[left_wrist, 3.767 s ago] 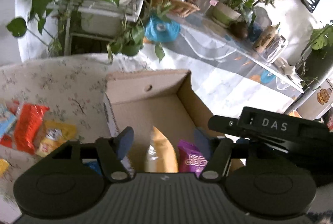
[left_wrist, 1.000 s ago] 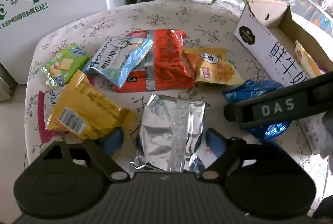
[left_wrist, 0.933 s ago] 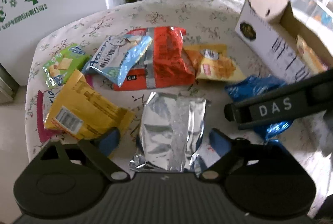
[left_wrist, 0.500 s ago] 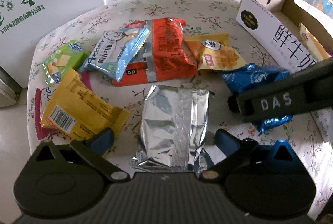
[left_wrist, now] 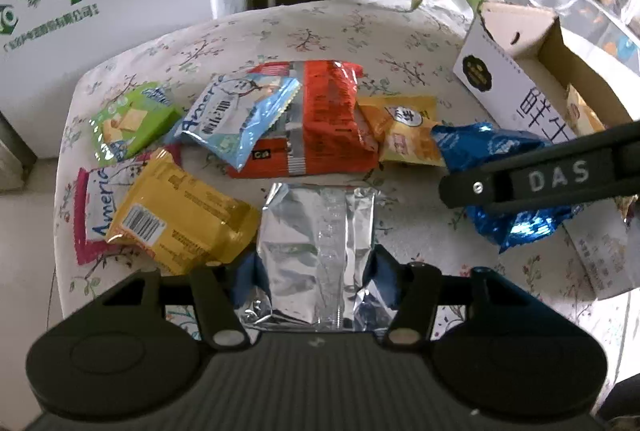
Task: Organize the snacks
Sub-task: 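Grasp the blue foil bag with the right tool while the left tool grasps the silver foil bag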
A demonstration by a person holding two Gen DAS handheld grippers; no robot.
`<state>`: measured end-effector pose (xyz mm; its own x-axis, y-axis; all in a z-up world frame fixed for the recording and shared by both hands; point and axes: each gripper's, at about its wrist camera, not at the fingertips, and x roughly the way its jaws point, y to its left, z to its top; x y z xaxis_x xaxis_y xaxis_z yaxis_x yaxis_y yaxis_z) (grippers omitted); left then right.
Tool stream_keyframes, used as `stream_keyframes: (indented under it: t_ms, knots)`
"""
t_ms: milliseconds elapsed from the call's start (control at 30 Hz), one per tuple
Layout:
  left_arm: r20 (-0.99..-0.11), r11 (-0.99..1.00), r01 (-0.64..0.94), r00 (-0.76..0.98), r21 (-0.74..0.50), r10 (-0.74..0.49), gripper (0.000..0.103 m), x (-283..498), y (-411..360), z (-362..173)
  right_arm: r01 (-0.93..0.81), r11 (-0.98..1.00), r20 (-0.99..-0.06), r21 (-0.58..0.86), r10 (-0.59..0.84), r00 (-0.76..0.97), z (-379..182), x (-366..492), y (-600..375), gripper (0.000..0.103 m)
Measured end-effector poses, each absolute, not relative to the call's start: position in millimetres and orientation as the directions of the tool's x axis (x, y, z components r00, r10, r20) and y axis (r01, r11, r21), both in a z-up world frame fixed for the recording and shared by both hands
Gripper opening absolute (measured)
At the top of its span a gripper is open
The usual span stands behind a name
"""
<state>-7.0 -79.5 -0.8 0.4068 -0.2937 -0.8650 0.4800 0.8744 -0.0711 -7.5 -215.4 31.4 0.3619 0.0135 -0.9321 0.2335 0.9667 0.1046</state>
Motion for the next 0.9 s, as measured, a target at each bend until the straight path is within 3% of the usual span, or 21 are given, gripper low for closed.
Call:
stream_keyframes:
  t_ms: [900]
  knots:
    - [-0.817, 0.906, 0.414, 0.492, -0.084, -0.301, 0.058, -13.4, -79.8, 33.2, 0.208, 0.969, -0.894, 0.132, 0.026, 0.448, 57.8, -14.2, -220.7, 0.073]
